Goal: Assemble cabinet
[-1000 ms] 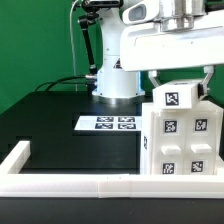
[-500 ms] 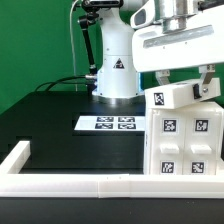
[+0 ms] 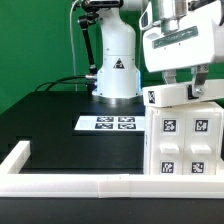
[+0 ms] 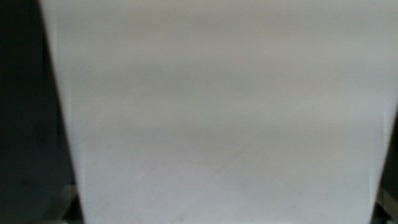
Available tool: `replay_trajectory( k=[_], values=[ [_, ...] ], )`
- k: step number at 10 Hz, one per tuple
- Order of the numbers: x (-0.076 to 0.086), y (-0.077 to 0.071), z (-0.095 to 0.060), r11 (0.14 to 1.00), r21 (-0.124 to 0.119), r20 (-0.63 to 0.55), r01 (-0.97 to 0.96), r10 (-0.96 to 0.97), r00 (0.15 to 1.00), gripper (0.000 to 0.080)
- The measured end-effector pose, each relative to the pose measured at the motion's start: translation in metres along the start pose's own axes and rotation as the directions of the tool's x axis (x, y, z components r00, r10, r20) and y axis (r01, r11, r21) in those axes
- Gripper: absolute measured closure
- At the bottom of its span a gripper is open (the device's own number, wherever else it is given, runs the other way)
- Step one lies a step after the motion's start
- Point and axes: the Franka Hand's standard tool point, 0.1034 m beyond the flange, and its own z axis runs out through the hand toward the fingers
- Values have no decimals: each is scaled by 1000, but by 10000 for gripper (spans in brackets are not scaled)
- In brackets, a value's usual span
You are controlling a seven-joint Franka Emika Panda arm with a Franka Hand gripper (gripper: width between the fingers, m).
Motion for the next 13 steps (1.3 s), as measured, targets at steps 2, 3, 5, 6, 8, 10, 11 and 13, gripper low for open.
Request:
replay_trajectory(
  k=[2,3,5,6,8,10,11,13],
  values=[
    [0,0,0,992,-5,9,-129,129,992,256],
    [0,1,0,977,-6,17,-213,213,977,256],
    [0,0,0,953,-7,39,-304,304,952,256],
    [-1,0,0,923,-9,49,-386,386,921,256],
    [-2,-1,0,897,-9,53,-443,443,895,256],
    [-2,-1,0,843,-13,60,-537,537,841,256],
    [-2,-1,0,847,-13,60,-531,531,845,256],
    [-3,-3,-4,877,-5,64,-480,479,875,187]
  ],
)
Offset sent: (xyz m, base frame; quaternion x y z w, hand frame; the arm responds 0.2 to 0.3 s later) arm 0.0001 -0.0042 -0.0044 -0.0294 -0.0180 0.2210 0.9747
